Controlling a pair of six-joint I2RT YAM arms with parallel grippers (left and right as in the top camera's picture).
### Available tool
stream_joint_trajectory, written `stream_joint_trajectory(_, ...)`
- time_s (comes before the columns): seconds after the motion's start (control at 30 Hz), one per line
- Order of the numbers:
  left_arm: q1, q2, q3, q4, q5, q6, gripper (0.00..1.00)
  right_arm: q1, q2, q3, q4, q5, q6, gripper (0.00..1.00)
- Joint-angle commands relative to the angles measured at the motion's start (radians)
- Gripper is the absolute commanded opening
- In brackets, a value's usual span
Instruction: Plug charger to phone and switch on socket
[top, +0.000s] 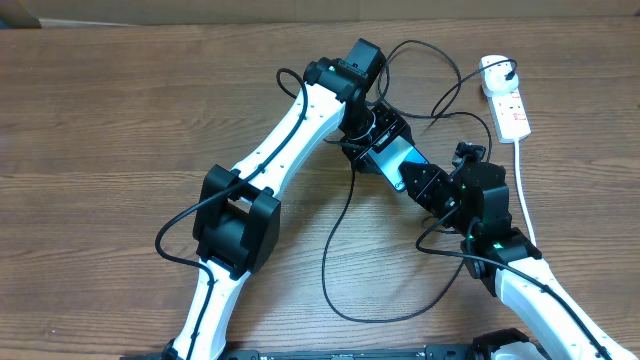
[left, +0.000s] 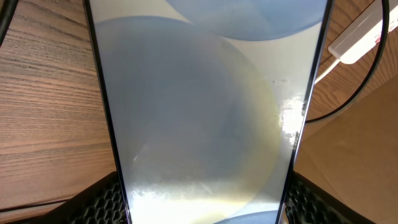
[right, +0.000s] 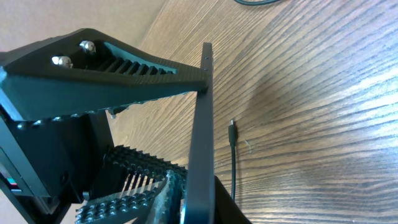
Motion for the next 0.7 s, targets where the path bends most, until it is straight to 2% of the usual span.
stream_joint_trajectory(0.0, -0.008, -0.008, 0.03, 0.003, 0.013, 0.022, 0.73, 0.005, 0.0, 0.011, 0.005, 0.013, -0.001, 0.12)
stream_joint_trajectory(0.23, -0.008, -0.008, 0.03, 0.004, 0.011, 0.065, 0.75, 0.005, 0.0, 0.011, 0.005, 0.013, -0.001, 0.11)
stream_joint_trajectory(0.4, -0.008, -0.008, 0.03, 0.005, 0.002, 0.077, 0.77, 0.005, 0.0, 0.011, 0.006, 0.013, -0.001, 0.07)
stream_joint_trajectory(0.43, -0.008, -0.008, 0.03, 0.01, 0.002, 0.085, 0.79, 0.005, 0.0, 0.011, 0.006, 0.013, -0.001, 0.06)
stream_joint_trajectory(0.57, -0.008, -0.008, 0.03, 0.031, 0.001, 0.14, 1.0, 0.005, 0.0, 0.011, 0.006, 0.013, -0.001, 0.04)
stream_joint_trajectory(0.67, -0.005, -0.008, 0.03, 0.037, -0.006, 0.156, 1.0, 0.004, 0.0, 0.011, 0.006, 0.013, -0.001, 0.04)
